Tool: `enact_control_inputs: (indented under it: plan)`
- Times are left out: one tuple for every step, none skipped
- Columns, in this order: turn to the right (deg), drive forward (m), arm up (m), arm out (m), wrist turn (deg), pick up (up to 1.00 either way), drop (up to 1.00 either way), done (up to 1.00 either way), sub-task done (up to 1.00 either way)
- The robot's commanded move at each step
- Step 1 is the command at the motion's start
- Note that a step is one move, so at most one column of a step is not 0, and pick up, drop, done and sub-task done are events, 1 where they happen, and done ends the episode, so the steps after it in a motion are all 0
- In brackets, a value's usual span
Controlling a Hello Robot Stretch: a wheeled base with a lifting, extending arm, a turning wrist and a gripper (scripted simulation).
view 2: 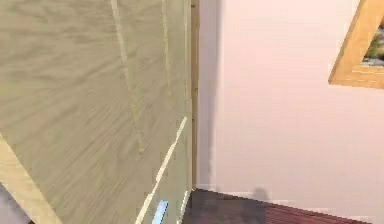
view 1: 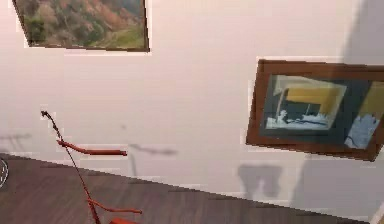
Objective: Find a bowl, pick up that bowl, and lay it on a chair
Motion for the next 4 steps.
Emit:
enact_control_inputs:
  plan:
    - [0.0,0.4,0.0,0.0,0.0,0.0,0.0,0.0,0.0]
    - [45.0,0.0,0.0,0.0,0.0,0.0,0.0,0.0,0.0]
    - [36.0,0.0,0.0,0.0,0.0,0.0,0.0,0.0,0.0]
    - [3.0,0.0,0.0,0.0,0.0,0.0,0.0,0.0,0.0]
